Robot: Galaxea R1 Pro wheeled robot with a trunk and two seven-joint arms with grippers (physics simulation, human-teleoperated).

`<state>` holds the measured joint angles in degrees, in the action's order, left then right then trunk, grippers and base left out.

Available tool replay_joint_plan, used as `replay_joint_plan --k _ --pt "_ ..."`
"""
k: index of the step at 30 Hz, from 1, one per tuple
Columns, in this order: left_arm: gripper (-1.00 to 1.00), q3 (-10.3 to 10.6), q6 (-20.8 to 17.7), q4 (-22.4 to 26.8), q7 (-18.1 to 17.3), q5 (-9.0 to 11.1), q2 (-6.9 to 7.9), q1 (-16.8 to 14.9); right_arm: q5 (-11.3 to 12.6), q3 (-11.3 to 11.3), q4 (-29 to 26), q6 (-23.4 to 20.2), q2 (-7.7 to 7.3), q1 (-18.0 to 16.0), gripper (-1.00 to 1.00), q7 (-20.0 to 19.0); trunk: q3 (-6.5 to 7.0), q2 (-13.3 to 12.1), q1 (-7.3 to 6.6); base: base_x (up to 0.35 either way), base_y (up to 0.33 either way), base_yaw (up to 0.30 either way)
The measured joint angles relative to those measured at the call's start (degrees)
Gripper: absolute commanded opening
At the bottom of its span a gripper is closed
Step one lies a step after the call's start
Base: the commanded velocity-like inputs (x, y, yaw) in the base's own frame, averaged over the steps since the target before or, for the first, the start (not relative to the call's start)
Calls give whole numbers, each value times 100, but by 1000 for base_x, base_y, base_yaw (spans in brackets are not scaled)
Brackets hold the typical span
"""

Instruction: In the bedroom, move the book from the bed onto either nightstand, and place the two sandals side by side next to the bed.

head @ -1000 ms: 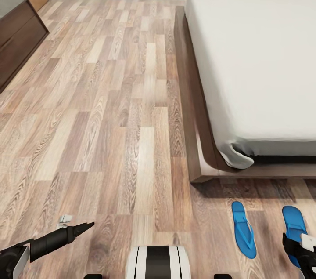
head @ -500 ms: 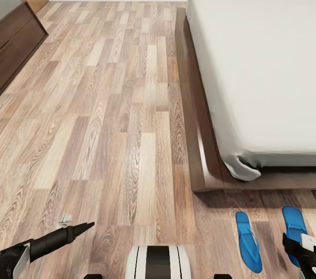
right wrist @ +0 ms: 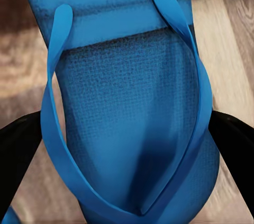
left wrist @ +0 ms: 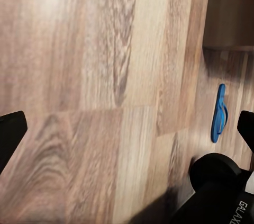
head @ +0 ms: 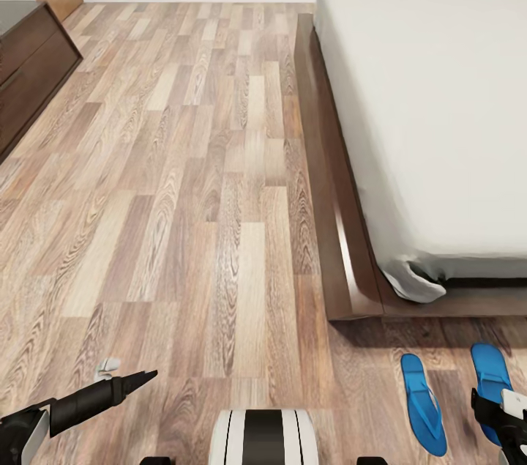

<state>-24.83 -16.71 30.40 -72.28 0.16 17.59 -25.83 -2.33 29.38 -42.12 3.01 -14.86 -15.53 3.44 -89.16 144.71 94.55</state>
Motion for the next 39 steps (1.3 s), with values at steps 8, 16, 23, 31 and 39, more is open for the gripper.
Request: replay_joint_plan --k 8,16,23,31,39 --pt "100 -2 0 -4 1 3 5 -2 0 -1 0 1 0 -1 -100 0 0 0 2 -157 72 0" --pt "100 -7 0 -6 8 3 9 1 0 -4 0 1 0 0 -100 0 0 0 0 -25 53 0" --pt "100 -4 0 -2 16 3 6 -1 0 -1 -2 0 0 0 -100 0 0 0 0 26 88 0" --pt "100 36 -43 106 -49 36 -213 -39 0 -2 -2 0 0 0 -100 0 0 0 0 1 3 0" --pt "100 114 -1018 1436 -251 17 -888 -126 0 -1 -2 0 0 0 -100 0 0 0 0 0 0 0"
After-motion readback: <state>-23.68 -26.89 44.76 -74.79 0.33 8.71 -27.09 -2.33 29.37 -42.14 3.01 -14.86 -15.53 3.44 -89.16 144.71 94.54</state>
